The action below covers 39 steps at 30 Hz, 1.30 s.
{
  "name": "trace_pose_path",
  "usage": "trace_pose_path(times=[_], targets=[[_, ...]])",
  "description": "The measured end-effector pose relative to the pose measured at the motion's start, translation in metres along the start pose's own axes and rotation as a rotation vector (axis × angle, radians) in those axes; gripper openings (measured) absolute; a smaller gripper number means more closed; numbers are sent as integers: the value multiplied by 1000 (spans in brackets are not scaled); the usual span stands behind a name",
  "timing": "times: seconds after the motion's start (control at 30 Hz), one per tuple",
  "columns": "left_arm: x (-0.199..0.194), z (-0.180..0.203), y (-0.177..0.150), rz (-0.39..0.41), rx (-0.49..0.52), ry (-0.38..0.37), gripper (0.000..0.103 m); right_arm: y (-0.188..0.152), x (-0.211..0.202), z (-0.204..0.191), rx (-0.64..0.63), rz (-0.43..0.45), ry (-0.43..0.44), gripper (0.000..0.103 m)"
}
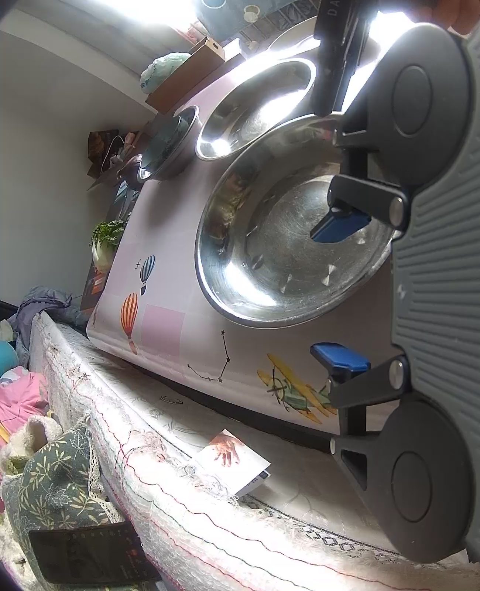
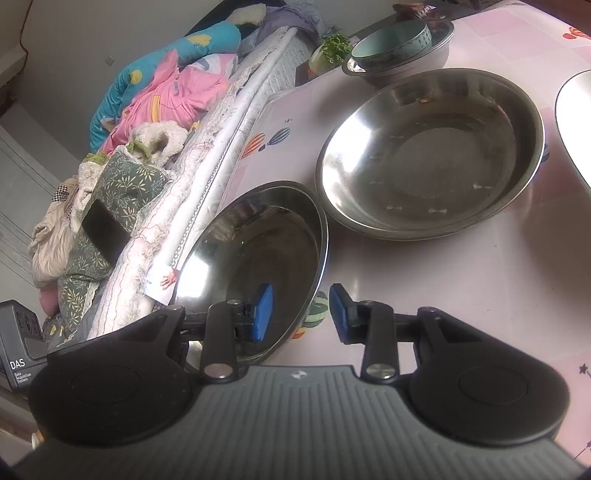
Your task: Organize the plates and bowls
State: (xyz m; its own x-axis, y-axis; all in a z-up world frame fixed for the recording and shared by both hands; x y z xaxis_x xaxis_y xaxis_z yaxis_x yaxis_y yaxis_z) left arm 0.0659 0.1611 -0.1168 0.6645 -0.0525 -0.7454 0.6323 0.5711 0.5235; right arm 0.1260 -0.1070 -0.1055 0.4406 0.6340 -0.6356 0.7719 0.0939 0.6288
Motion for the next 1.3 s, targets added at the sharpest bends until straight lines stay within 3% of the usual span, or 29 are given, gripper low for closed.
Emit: trace_pose_path(times=[0.17, 0.47, 1.3], targets=[[11, 4, 12, 12, 8, -6, 64, 9, 7, 7, 7, 16, -21, 41], [28, 7, 25, -2, -9, -26, 63, 18, 24, 0, -7, 0, 0, 43], [2, 15, -10, -42, 14, -28, 64, -5, -1, -8, -35, -57, 33, 50]])
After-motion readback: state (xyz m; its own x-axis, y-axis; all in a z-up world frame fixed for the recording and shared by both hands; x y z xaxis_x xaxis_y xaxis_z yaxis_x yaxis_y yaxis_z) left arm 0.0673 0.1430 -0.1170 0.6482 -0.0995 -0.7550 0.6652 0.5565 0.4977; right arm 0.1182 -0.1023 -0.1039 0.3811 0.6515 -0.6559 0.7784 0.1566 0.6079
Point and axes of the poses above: each gripper's, at about its wrist camera, not at the fingertips, and x roughly the way its jaws point, z to its right, y to its top, the point moved 7 cm from there along x, roughly the way its jaws point, and after that the axes turned 14 degrees about -x, right-handed, at the moved point
